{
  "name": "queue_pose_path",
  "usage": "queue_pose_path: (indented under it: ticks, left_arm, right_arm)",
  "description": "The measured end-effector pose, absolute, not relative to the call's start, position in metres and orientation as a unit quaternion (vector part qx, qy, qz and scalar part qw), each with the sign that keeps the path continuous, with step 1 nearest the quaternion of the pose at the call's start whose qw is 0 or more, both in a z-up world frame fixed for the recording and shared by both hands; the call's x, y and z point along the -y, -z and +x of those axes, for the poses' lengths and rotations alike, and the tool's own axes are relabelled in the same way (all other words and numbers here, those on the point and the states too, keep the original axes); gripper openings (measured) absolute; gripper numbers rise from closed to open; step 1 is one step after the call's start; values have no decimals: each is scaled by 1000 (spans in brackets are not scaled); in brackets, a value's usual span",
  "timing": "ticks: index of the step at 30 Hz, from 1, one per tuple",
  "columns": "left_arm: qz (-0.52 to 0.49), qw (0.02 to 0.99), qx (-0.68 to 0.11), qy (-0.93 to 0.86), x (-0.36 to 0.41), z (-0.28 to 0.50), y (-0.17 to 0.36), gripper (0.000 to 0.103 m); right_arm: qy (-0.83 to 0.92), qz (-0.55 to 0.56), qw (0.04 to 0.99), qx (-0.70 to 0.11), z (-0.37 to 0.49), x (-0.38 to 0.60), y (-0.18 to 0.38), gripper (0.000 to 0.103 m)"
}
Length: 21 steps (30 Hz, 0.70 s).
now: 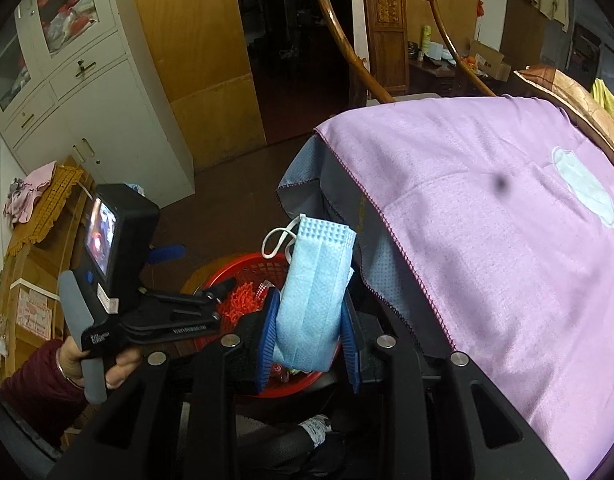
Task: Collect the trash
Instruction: 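Carry the net and mask over the red wastebasket with both tools, then open both tools to drop the net and mask into the wastebasket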
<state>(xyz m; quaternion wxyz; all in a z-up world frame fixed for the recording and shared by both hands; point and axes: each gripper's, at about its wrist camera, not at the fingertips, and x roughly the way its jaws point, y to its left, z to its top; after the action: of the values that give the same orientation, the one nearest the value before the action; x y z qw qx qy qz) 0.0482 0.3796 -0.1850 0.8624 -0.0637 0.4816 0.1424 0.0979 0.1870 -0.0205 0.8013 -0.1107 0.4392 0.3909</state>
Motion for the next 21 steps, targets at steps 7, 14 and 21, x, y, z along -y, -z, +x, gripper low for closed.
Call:
queue_pose_path:
  ticks: [7, 14, 21]
  left_arm:
    - [17, 858, -477, -192, -378, 24, 179, 92]
    - [7, 859, -469, -206, -387, 13, 177, 92]
    - [14, 855, -468, -224, -391, 12, 182, 92]
  right_arm:
    - [-403, -125, 790, -445, 96, -201, 32, 30]
    - [-419, -147, 771, -456, 93, -226, 41, 30]
    - [-423, -162, 751, -480, 98, -244, 61, 30]
